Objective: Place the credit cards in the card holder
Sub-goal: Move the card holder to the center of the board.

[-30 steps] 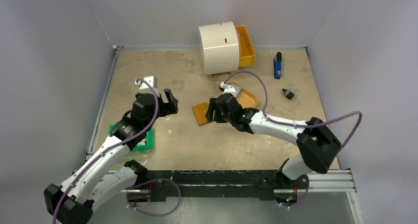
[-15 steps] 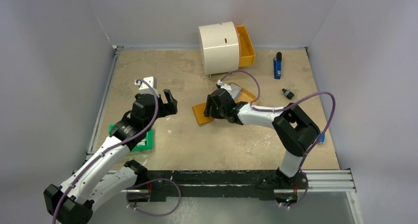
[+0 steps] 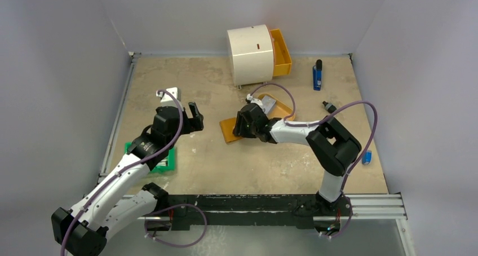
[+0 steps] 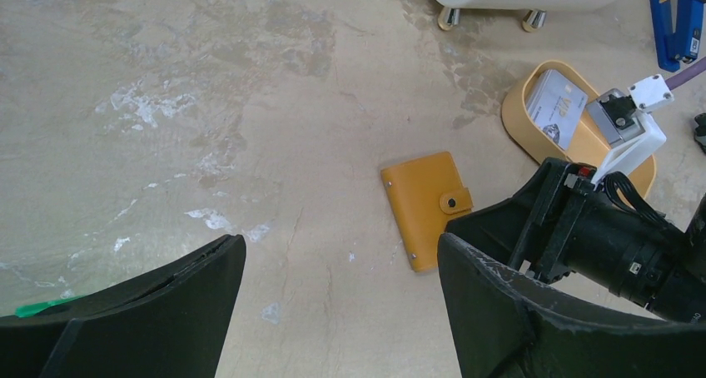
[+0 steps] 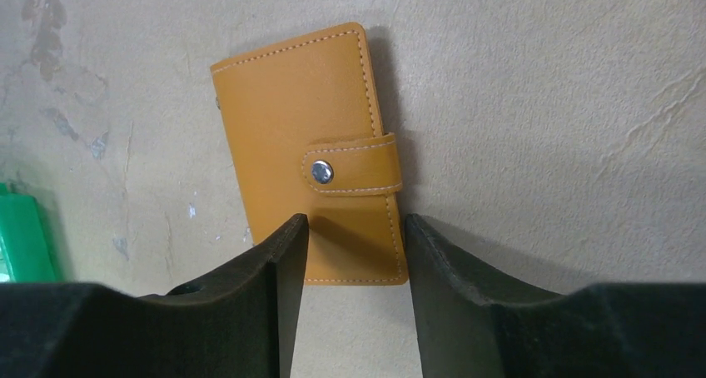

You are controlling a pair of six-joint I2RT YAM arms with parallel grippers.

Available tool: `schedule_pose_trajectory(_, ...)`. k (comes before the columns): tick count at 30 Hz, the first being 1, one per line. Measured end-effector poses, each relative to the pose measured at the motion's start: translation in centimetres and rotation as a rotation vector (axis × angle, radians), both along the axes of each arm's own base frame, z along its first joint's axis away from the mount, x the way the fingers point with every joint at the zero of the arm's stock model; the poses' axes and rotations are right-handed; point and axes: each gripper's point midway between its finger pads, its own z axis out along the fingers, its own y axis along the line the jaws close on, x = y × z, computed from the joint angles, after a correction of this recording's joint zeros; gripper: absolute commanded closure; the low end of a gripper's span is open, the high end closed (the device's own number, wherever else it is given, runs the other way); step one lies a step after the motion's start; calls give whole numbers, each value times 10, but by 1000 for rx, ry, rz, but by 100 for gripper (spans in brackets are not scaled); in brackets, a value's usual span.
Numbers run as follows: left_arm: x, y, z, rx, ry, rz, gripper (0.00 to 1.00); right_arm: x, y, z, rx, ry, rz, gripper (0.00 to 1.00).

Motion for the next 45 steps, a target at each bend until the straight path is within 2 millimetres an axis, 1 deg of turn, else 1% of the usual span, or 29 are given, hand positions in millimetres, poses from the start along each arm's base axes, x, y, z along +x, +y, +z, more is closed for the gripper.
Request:
schedule_pose_trajectory(5, 0, 0, 0, 0, 1, 0, 16, -3, -2, -3, 10, -10, 4, 65)
schedule_pose_trajectory(9, 0, 0, 0, 0, 2, -2, 17, -15, -6, -5, 18, -13, 13, 72)
schedule_pose_trajectory(14, -1, -3, -1, -6, 5, -13, 20, -38, -11, -8, 30, -7, 32, 75)
schedule_pose_trajectory(17, -2, -7, -1, -18, 9, -26, 26, -55, -16, -9, 39, -4, 46, 76)
schedule_pose_trajectory(18, -3, -9, -1, -28, 12, -32, 28, -59, -17, -9, 41, -2, 49, 76)
schedule_pose_trajectory(21, -8, -27, -4, -115, 20, -79, 32, -75, -20, -9, 47, 1, 66, 76)
schedule_pose_trajectory(22, -12, -34, -9, -157, 26, -96, 32, -81, -21, -9, 48, 4, 75, 76)
schedule_pose_trajectory(24, -25, -47, -29, -227, 61, -122, 32, -94, -21, -9, 50, 8, 94, 75)
schedule_pose_trajectory(26, -44, -59, -56, -268, 115, -152, 32, -107, -23, -9, 46, 13, 112, 75)
schedule_pose_trajectory(27, -55, -64, -70, -275, 149, -167, 32, -114, -24, -9, 42, 17, 121, 74)
schedule_pose_trajectory(28, -63, -69, -80, -271, 173, -181, 32, -120, -25, -9, 40, 20, 128, 73)
schedule_pose_trajectory(30, -75, -80, -93, -258, 218, -208, 32, -128, -27, -9, 32, 28, 141, 67)
schedule_pose_trajectory(33, -79, -94, -102, -239, 240, -222, 32, -134, -33, -8, 10, 39, 145, 58)
schedule_pose_trajectory(36, -77, -104, -110, -226, 256, -216, 32, -134, -43, -5, -24, 36, 127, 55)
schedule_pose_trajectory(38, -74, -106, -113, -229, 257, -201, 32, -132, -48, 2, -47, 26, 117, 55)
schedule_pose_trajectory(40, -71, -108, -114, -241, 255, -184, 32, -129, -48, 13, -61, 5, 115, 57)
schedule_pose_trajectory(43, -65, -114, -111, -281, 238, -165, 36, -124, -39, 34, -80, -45, 134, 62)
schedule_pose_trajectory(45, -62, -119, -112, -308, 233, -158, 41, -123, -28, 44, -92, -68, 158, 64)
